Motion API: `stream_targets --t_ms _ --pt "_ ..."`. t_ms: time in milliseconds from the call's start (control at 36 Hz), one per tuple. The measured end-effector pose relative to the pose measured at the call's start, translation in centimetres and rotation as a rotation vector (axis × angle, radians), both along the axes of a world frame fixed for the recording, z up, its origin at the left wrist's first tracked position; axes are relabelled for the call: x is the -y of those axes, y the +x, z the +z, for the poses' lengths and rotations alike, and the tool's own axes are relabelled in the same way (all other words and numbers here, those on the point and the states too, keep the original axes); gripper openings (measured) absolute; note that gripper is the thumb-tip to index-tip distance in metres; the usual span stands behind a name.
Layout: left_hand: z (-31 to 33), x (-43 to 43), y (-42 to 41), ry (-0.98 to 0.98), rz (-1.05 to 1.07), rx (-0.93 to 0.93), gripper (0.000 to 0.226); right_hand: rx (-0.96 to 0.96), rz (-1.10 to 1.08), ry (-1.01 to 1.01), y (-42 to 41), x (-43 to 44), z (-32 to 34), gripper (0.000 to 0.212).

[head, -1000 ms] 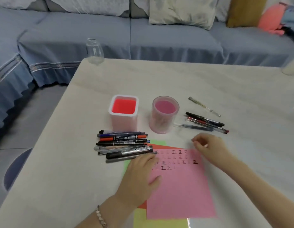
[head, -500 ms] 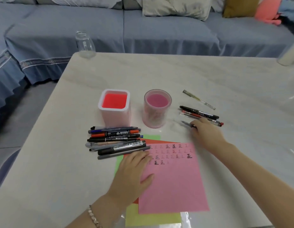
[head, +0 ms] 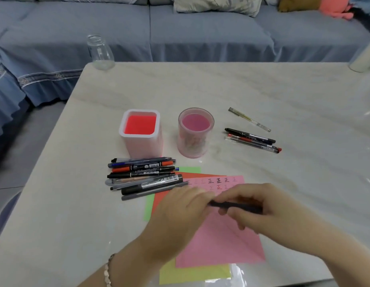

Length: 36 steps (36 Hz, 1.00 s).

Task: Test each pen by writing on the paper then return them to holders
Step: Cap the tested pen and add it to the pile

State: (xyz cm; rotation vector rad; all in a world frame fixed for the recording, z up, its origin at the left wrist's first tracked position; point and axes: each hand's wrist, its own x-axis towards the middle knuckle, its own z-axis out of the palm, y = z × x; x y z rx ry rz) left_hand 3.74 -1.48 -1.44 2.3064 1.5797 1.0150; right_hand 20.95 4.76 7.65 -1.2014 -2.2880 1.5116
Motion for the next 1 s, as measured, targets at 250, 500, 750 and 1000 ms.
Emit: stream_targets --t_ms 250,500,750,1000 --pt "2.5 1.1 -0.2 -0.091 0.070 0.211 0.037 -0.445 -0.325 -0.216 -3.5 1.5 -1.6 0.016" --pt "2.0 1.8 -1.4 -0.170 0.082 0.211 0.032 -0.370 -0.553 -0.057 -7.6 2.8 -4.7 0.038" --pt "2.0 1.8 -2.3 -0.236 0.054 0.159 0.032 -0.415 -0.456 0.054 -6.0 2.3 -4.3 0.036" --pt "-5.6 1.5 -5.0 -0.157 0.424 -0.257 0.030 -0.361 -0.849 0.099 -1.0 0.9 -8.1 0.024"
